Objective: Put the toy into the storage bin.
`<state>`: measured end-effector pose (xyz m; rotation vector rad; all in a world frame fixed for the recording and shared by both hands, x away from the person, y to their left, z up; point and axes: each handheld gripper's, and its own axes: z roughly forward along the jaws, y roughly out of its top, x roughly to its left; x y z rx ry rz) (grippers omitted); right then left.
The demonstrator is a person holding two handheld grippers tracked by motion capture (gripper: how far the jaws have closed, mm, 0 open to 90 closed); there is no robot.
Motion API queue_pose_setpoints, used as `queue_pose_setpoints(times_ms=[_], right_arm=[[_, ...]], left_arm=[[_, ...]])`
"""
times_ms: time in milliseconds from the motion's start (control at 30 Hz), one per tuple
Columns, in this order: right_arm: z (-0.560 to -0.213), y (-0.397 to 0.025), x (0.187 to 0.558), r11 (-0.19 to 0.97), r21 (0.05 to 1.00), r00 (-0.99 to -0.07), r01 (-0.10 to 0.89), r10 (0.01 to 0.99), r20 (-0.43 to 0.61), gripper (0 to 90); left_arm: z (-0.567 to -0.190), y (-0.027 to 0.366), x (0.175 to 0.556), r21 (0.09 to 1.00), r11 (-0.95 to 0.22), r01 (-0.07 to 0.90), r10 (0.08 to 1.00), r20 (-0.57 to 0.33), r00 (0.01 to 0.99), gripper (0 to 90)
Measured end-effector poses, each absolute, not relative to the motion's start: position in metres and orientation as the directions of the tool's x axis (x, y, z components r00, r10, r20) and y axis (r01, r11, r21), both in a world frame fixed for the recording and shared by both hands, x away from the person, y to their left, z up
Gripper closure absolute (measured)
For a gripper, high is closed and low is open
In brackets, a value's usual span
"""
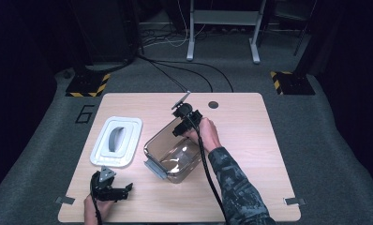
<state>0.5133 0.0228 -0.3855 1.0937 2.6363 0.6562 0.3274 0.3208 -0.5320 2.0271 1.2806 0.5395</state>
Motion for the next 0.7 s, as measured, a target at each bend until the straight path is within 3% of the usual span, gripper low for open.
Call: queue_pose_setpoints(times_ms=[700], right_arm=[[-0.401, 0.032, 0.521, 0.624, 0.432, -0.687, 0.651, 0.727, -0.014, 23.7]], left_arm=[[-0.532, 0.321, 0.327, 0.720, -0.301, 0.625, 0.899, -0.004, 0.438, 2.2]])
